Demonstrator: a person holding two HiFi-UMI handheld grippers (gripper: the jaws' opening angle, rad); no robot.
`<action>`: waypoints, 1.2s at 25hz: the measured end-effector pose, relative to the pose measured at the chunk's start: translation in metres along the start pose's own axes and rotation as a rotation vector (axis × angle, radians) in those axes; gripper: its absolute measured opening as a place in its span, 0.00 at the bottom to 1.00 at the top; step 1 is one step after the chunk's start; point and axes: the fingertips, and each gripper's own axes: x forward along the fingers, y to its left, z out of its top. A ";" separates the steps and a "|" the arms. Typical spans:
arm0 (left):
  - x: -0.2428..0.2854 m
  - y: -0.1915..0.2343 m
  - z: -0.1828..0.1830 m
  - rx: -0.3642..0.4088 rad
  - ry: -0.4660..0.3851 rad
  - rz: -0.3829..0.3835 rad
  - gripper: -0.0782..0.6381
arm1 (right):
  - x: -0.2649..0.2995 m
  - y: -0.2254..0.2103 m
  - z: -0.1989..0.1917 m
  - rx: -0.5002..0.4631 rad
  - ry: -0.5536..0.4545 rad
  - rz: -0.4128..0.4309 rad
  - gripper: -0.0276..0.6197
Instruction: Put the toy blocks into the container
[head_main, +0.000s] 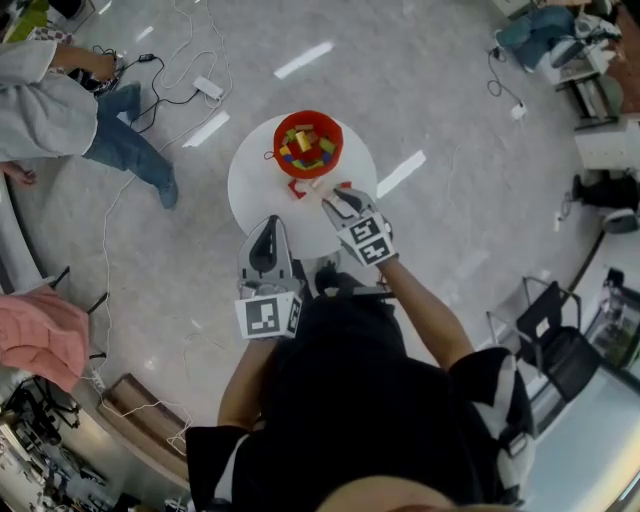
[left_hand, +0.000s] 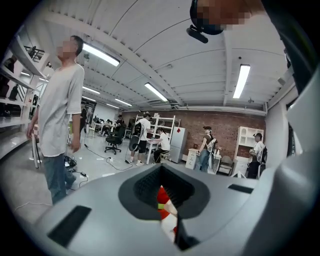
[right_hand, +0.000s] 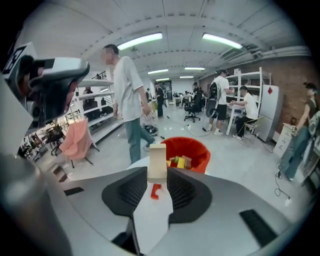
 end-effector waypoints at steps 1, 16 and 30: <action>0.001 0.001 0.004 -0.012 -0.014 0.005 0.10 | 0.001 -0.005 0.014 0.002 -0.031 -0.013 0.23; 0.004 0.006 0.005 -0.029 0.001 0.010 0.10 | 0.077 -0.053 0.034 0.059 0.070 -0.102 0.23; 0.013 0.007 -0.004 0.000 0.026 0.000 0.10 | 0.018 -0.072 -0.038 0.242 -0.011 -0.157 0.04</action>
